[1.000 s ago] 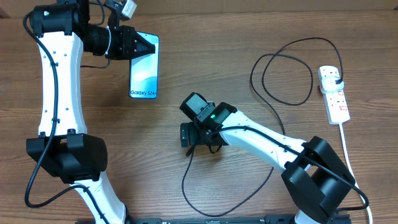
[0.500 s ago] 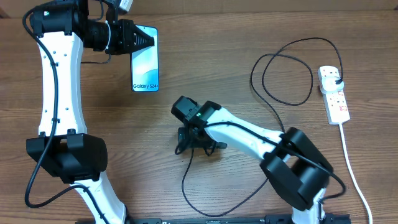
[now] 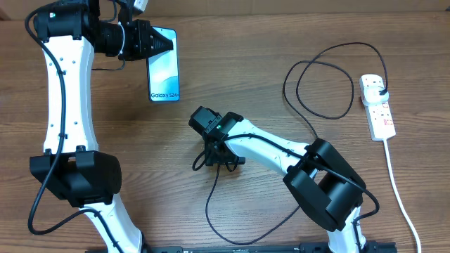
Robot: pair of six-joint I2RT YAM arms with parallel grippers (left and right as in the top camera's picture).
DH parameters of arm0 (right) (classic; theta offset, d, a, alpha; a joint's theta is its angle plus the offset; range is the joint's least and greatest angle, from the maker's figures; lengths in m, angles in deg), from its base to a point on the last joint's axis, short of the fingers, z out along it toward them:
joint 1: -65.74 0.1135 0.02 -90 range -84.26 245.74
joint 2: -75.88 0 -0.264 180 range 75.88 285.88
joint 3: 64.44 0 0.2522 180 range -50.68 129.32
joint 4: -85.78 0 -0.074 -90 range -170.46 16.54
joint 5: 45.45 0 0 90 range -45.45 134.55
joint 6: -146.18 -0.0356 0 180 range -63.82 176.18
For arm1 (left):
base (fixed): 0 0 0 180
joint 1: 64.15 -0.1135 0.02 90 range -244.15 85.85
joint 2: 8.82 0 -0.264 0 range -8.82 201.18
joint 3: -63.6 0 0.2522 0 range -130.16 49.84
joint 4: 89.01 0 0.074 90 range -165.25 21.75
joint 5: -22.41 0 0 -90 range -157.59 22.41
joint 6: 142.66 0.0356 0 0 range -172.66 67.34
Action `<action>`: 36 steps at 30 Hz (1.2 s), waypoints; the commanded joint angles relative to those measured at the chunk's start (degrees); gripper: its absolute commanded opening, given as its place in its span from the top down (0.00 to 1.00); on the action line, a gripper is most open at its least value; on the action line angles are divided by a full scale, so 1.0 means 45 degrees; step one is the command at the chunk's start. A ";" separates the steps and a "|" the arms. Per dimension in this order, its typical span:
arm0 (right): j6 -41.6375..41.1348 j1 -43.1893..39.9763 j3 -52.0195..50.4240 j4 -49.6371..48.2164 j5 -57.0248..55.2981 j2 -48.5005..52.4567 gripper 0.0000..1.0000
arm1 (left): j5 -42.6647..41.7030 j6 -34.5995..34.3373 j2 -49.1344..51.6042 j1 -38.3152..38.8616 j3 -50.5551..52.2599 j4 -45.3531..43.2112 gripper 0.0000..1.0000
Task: Plug charger to phone and switch on socket
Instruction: 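Close the right gripper on the black cable's USB-C plug, then lift the cable plug with the right gripper toward the phone's bottom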
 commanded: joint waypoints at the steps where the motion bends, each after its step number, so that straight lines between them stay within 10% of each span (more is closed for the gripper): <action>1: 0.0034 0.0024 0.0170 -0.0063 -0.0170 0.0423 0.38 | -0.0175 -0.0408 -0.0029 0.0000 -0.0102 -0.0078 0.96; 17: 0.0068 0.0039 0.0170 -0.0117 0.0005 0.0437 0.96 | -0.0175 -0.0408 -0.0029 0.0000 -0.0102 -0.0058 0.96; 36: 0.0874 -0.1676 0.0340 -0.1127 0.5304 0.0369 0.96 | -0.3186 -0.1307 -0.0029 -0.1175 -0.0102 -0.0325 0.96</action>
